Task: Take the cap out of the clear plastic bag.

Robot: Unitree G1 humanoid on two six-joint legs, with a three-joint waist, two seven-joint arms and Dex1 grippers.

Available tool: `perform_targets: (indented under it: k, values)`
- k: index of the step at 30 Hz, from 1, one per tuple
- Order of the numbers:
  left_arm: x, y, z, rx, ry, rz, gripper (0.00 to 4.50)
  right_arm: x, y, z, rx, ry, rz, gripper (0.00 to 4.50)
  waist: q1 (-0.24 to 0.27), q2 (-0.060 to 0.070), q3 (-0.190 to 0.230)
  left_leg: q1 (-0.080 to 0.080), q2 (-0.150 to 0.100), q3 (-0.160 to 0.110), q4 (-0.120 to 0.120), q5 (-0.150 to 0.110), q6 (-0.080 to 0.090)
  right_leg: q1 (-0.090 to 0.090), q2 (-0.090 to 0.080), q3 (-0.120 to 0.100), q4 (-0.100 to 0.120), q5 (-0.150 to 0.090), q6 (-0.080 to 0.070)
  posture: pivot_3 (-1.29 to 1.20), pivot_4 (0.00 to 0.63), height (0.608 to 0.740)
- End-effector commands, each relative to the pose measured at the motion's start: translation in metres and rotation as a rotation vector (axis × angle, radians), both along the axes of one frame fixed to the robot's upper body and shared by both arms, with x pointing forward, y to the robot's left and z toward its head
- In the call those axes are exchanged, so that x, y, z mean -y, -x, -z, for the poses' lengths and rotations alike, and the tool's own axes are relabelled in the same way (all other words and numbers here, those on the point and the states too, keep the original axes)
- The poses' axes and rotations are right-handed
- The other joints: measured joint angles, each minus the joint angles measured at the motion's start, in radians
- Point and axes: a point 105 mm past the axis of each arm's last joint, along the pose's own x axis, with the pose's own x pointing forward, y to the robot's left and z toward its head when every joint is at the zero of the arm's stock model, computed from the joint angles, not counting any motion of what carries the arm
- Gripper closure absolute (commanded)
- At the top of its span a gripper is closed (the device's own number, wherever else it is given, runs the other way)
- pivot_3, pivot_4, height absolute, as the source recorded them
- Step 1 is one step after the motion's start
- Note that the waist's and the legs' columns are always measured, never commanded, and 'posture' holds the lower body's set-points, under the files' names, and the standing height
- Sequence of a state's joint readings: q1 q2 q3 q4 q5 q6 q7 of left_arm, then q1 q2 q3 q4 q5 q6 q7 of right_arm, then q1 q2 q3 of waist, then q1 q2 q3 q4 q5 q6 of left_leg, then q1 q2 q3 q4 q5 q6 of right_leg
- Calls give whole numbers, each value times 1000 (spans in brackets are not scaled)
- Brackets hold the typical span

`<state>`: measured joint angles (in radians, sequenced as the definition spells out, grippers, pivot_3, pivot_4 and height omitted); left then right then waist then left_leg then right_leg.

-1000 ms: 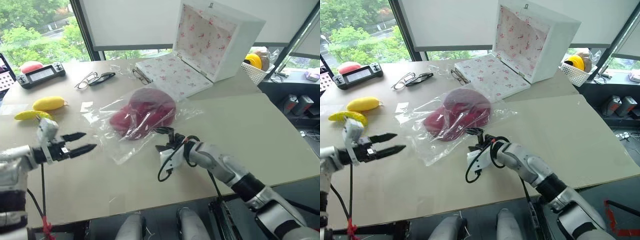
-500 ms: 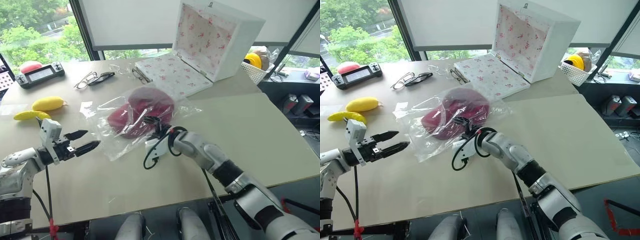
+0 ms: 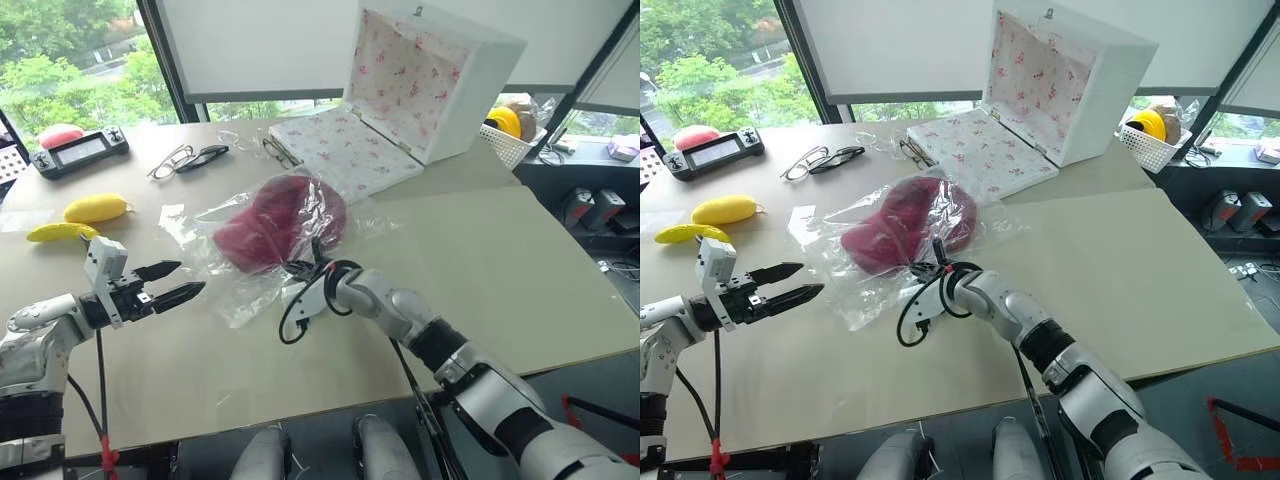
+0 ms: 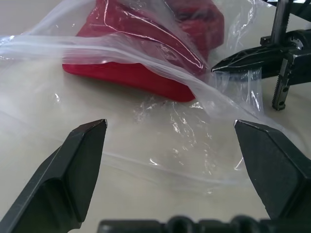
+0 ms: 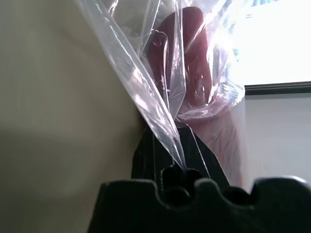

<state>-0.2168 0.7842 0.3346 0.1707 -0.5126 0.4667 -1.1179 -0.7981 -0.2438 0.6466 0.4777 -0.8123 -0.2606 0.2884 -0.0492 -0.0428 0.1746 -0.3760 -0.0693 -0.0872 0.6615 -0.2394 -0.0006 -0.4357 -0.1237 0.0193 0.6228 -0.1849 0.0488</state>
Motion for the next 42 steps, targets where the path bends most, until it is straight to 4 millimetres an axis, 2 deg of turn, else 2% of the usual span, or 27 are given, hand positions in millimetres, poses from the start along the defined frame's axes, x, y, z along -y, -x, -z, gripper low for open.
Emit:
perform_targets:
  k: [1, 4, 7, 9, 12, 13, 18, 20, 23, 28, 32, 36, 39, 42]
  values:
    - [3, 1, -9, 16, 2, 28, 0, 8, 2, -10, 3, -56, -18, 4424, 1, 0, 0, 0, 0, 0, 0, 0, 0, 0, 0, 0, 0, 0, 0, 0, 150, 740]
    - [5, 2, -6, 0, 2, 46, 0, 16, 32, -27, -6, -145, -170, 4424, 8, 0, 0, -1, 0, 0, 0, 0, 0, 0, 0, 0, 0, 0, 0, 0, 150, 740]
    - [8, 1, -5, -10, 7, 59, 0, 33, 55, -32, -21, -159, -255, 4424, 7, 0, 0, -5, 0, 0, 0, -1, 1, -2, -1, -1, 0, 0, 0, 0, 150, 740]
    - [9, 0, -4, -14, 7, 64, 0, 43, 66, -29, -36, -126, -305, 4424, 2, 0, 0, -5, 0, 1, 0, -1, 1, -3, -1, 0, 0, 0, 0, 0, 150, 740]
    - [10, -4, -5, -22, 10, 73, 0, 82, 85, -5, -151, -14, -361, 4424, 3, 0, 0, -2, 2, 4, -1, -1, 1, -1, 0, -1, -3, 0, 0, 0, 150, 740]
    - [10, -5, -5, -23, 10, 75, 0, 90, 88, -1, -179, 0, -365, 4424, 4, 0, 0, 0, 3, 5, -1, -1, 2, 1, 0, -1, -4, 0, 0, 0, 150, 740]
    - [9, -7, -7, -28, 10, 83, 0, 147, 84, 24, -314, 173, -248, 4424, 3, 0, 0, 7, 8, 7, -1, -3, 5, 12, 2, -2, -12, -3, 4, 0, 150, 740]
    - [7, -8, -8, -28, 6, 79, 0, 178, 65, 27, -276, 277, -150, 4424, 3, 0, 0, 8, 9, 8, -1, -3, 5, 12, 2, -2, -11, -3, 4, 0, 150, 740]
    - [5, -9, -8, -30, 4, 76, 0, 194, 49, 21, -199, 342, -109, 4424, 5, 0, 0, 8, 9, 9, -1, -3, 5, 13, 2, -2, -11, -2, 4, 0, 150, 740]
    - [3, -10, -9, -34, 2, 70, 0, 184, 32, 4, 49, 472, -213, 4424, 5, 0, 1, 8, 8, 9, -1, -3, 5, 11, 2, -1, -11, -2, 2, 0, 150, 740]
    - [3, -13, -5, -46, 2, 70, 0, 155, 24, -4, 224, 483, -362, 4424, -1, 1, 1, 6, 8, 9, -1, -4, 3, 7, 4, 1, -10, 0, -1, 0, 150, 740]
    - [4, -16, -5, -49, 3, 71, 0, 116, 32, -1, 346, 461, -556, 4424, -4, 0, 1, 6, 11, 10, -1, -5, 0, 6, 8, 3, -10, 1, -2, 0, 150, 740]
    - [4, -17, -5, -50, 4, 72, 0, 96, 40, 1, 411, 444, -668, 4424, -5, 1, 1, 6, 13, 10, -1, -5, -2, 5, 11, 4, -10, 1, -4, 0, 150, 740]
    - [5, -18, -7, -49, 2, 74, 0, 85, 47, 10, 448, 448, -760, 4424, -10, 0, 1, 6, 13, 10, -1, -6, -2, 5, 12, 4, -10, 1, -5, 0, 150, 740]
